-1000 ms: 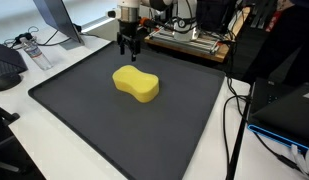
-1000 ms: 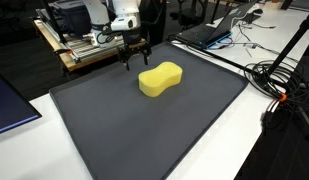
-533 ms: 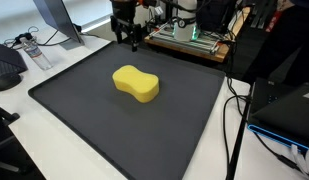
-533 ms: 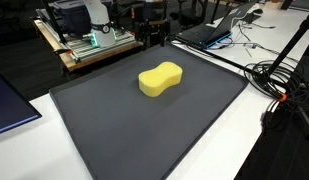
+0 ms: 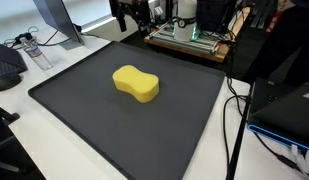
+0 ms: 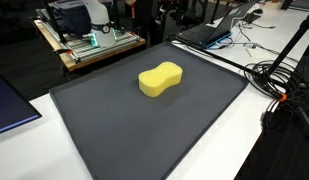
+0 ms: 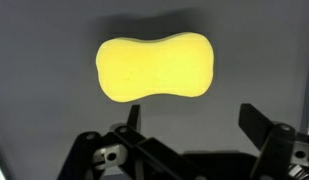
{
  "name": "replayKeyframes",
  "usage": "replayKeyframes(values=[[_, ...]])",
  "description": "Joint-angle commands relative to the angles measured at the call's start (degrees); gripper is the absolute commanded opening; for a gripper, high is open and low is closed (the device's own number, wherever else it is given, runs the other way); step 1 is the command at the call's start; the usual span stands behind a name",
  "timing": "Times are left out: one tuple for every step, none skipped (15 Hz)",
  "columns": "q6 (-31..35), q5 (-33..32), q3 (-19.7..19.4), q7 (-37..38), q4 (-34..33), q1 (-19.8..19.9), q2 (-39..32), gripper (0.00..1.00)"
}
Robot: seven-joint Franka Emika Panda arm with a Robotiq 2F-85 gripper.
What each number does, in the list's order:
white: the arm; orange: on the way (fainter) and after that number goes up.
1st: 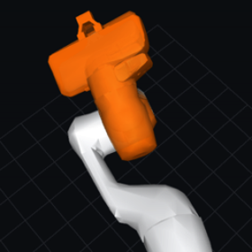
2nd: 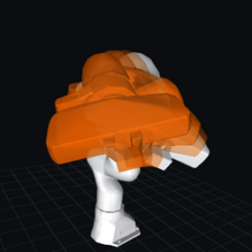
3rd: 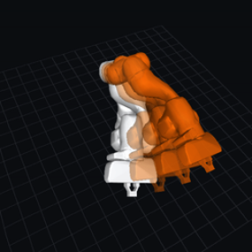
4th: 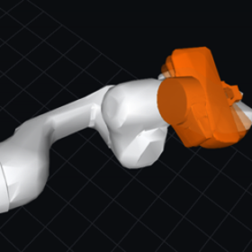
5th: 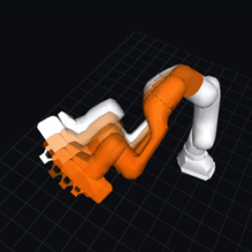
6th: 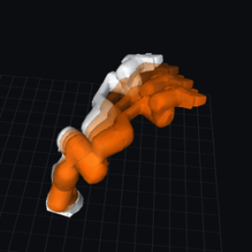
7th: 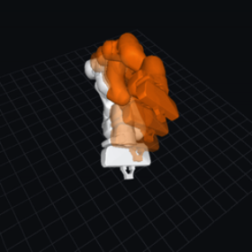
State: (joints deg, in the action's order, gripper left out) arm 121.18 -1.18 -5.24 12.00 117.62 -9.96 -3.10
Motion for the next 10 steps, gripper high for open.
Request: replayKeyframes(values=[[-2.6,0.4,2.7,-0.9,-7.9,3.8,-7.4,1.00],[-3.7,0.7,2.9,-1.2,-10.4,4.4,-9.8,1.00],[-4.7,0.3,2.9,-0.7,-12.7,4.9,-12.0,1.00],[-6.4,0.6,3.0,-1.4,-15.7,5.5,-14.5,1.00],[-8.1,0.7,2.9,-1.4,-18.5,5.9,-16.9,1.00],[-10.0,0.7,2.9,-1.7,-21.4,6.4,-19.1,1.00],[-11.9,0.8,2.7,-1.8,-24.5,6.9,-21.5,1.00],[-13.6,0.9,2.6,-1.9,-27.6,7.4,-23.7,1.00],[-15.2,1.2,2.6,-2.1,-30.5,7.9,-25.7,1.00],[-16.9,1.4,2.5,-2.3,-33.7,8.5,-28.0,1.00]])
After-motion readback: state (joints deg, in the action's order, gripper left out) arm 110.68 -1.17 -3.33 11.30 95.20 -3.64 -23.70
